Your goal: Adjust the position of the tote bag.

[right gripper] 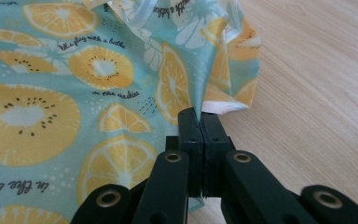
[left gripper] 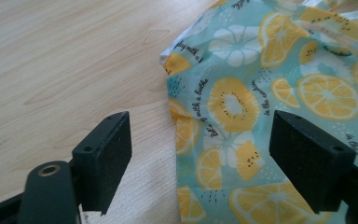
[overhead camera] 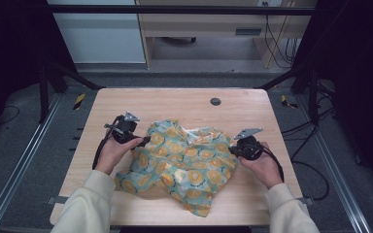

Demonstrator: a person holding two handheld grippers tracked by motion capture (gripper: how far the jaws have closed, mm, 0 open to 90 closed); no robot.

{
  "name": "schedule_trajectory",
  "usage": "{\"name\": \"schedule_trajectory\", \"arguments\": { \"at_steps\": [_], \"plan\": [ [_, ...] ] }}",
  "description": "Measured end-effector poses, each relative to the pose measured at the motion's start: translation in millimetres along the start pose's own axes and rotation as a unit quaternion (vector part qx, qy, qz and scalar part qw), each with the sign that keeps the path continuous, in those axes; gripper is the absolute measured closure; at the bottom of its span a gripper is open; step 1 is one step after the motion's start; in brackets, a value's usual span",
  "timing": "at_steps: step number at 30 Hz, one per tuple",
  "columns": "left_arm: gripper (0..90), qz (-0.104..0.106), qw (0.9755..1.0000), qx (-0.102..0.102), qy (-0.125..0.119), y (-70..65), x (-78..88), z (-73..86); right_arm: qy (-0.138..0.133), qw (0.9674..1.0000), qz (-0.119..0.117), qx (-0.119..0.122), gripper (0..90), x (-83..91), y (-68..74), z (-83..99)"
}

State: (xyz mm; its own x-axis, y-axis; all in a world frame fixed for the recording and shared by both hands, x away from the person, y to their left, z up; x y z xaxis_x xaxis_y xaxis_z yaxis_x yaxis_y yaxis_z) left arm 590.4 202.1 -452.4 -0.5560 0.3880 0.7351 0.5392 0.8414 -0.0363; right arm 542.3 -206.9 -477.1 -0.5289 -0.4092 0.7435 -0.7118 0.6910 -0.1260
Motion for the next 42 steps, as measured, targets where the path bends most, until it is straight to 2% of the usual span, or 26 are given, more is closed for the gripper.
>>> {"name": "schedule_trajectory", "arguments": {
  "at_steps": [6, 8, 11, 12, 15, 19, 21, 31, 33, 34, 35, 37, 38, 39, 41, 42],
  "plan": [
    [22.3, -0.012, 0.9995, 0.006, 0.03, 0.0, -11.3, 5.8, -0.002, 1.0, 0.002, 0.004, 89.7, 2.7, -1.4, -2.2],
    [22.4, -0.013, 0.9992, 0.011, 0.038, -0.6, -15.1, 12.9, -0.004, 1.0, 0.002, 0.002, 89.7, 3.4, -1.3, -2.4],
    [23.1, -0.018, 0.9985, 0.007, 0.051, -2.3, -21.4, 22.9, -0.006, 1.0, 0.005, 0.005, 89.5, 4.8, -1.5, -2.6],
    [23.5, -0.025, 0.9981, 0.008, 0.056, -2.2, -25.1, 28.9, -0.008, 0.9999, 0.006, 0.005, 89.5, 5.5, -2.1, -2.7],
    [25.4, -0.022, 0.998, 0.01, 0.058, -2.5, -26.9, 32.8, -0.009, 0.9999, 0.006, 0.003, 89.5, 6.4, -2.5, -3.3],
    [30.7, -0.017, 0.9981, 0.002, 0.059, -5.3, -28.6, 37.4, -0.012, 0.9999, 0.01, 0.002, 89.4, 6.8, -4.9, -4.5],
    [31.4, -0.018, 0.998, 0.003, 0.061, -5.4, -29.4, 38.0, -0.01, 0.9999, 0.009, -0.005, 89.4, 7.0, -5.1, -5.1],
    [34.8, -0.01, 0.9982, 0.009, 0.059, -3.8, -31.6, 38.6, -0.011, 0.9999, 0.011, -0.002, 89.4, 8.4, -7.1, -6.9],
    [42.8, 0.005, 0.9983, 0.001, 0.059, -5.5, -30.1, 38.4, -0.012, 0.9998, 0.012, -0.006, 89.4, 9.3, -7.6, -7.3],
    [47.7, 0.005, 0.9983, 0.001, 0.059, -5.5, -30.1, 38.4, -0.012, 0.9998, 0.013, -0.006, 89.4, 9.5, -8.0, -7.5],
    [50.9, 0.008, 0.9979, -0.009, 0.063, -6.9, -29.1, 38.0, -0.012, 0.9998, 0.015, -0.005, 89.4, 9.7, -8.5, -7.6],
    [54.0, 0.013, 0.9978, -0.014, 0.063, -7.7, -28.8, 38.0, -0.011, 0.9998, 0.016, -0.005, 89.4, 10.2, -9.1, -7.8],
    [64.9, 0.015, 0.9976, -0.018, 0.064, -8.2, -28.2, 37.6, -0.013, 0.9998, 0.016, -0.007, 89.4, 10.6, -9.9, -8.1],
    [64.9, 0.016, 0.9976, -0.021, 0.063, -8.8, -28.3, 37.6, -0.013, 0.9998, 0.016, -0.007, 89.4, 10.6, -9.9, -8.1],
    [75.9, 0.021, 0.9975, -0.028, 0.062, -9.7, -28.4, 37.4, -0.012, 0.9998, 0.017, -0.006, 89.4, 11.1, -10.2, -8.4],
    [75.9, 0.022, 0.9975, -0.029, 0.06, -10.3, -28.8, 37.3, -0.012, 0.9998, 0.017, -0.007, 89.4, 11.4, -10.3, -8.7]
  ]
}}
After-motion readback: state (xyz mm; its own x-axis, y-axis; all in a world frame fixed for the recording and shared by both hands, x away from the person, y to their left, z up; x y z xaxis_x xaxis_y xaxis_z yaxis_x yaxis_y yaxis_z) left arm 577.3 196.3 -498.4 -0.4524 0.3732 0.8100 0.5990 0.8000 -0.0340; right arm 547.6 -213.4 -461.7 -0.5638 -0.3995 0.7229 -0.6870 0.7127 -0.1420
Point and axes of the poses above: each handheld gripper's, and its own axes: x roughly backward along the jaws, z roughly out of its underside, y roughly to its left, the point moved 2 cm from there along -x, roughly forward along the jaws, and after that the axes turned 6 degrees about x, right-handed, at the moved point
